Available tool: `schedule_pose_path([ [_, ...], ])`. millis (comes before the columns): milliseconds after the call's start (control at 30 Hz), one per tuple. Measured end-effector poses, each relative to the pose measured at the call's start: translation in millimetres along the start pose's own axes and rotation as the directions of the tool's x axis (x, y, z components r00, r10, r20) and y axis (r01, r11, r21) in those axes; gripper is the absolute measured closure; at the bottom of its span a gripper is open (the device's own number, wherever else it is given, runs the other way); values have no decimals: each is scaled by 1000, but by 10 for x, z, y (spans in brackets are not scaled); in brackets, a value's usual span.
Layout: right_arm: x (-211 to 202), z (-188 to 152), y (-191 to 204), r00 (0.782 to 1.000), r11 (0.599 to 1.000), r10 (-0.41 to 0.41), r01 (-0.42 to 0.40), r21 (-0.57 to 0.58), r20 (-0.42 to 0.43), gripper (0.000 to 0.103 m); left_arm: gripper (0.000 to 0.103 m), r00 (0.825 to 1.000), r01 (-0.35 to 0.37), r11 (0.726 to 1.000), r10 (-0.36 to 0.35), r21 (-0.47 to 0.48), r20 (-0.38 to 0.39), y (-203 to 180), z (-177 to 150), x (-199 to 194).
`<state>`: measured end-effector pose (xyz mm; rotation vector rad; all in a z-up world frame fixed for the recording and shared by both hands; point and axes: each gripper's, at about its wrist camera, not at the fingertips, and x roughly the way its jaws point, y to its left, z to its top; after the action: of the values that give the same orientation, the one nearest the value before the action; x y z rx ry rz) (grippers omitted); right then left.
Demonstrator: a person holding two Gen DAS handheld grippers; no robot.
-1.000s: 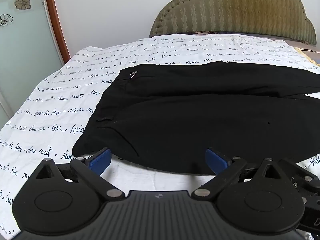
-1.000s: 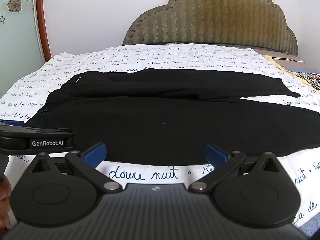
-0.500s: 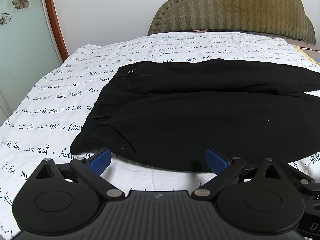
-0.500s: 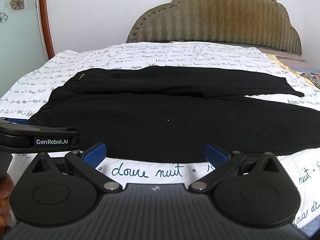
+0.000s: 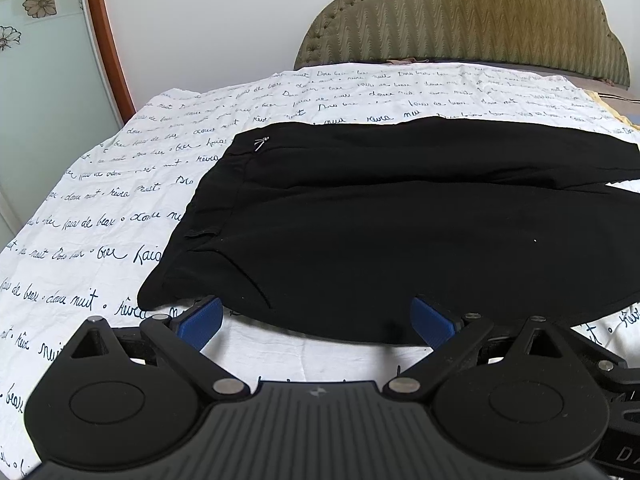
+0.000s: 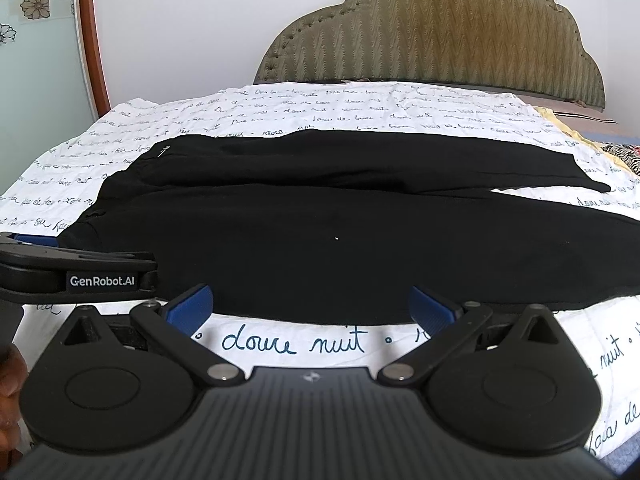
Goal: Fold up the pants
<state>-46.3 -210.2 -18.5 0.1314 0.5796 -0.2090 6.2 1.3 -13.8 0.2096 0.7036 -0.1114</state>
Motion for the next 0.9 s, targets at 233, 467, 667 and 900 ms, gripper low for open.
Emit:
schedule_pose_path([
  [233,2,-9,-11,1000,1000,9,-9,-5,6,0,2,1000,-2,1000,2,3,-3,-7,3,8],
  [467,10,-6,5,1000,1000,9,-9,-6,5,0,2,1000,-3,1000,3,6,-4,-7,2,14],
  [667,7,-5,-24,1000,1000,4,-4,1,2,0,2,1000,-4,1000,4,6,-6,-9,1,15],
  [900,8,-3,-27,1000,1000,3,-3,4,0,0,2,1000,-4,1000,4,8,-8,-6,-6,22],
])
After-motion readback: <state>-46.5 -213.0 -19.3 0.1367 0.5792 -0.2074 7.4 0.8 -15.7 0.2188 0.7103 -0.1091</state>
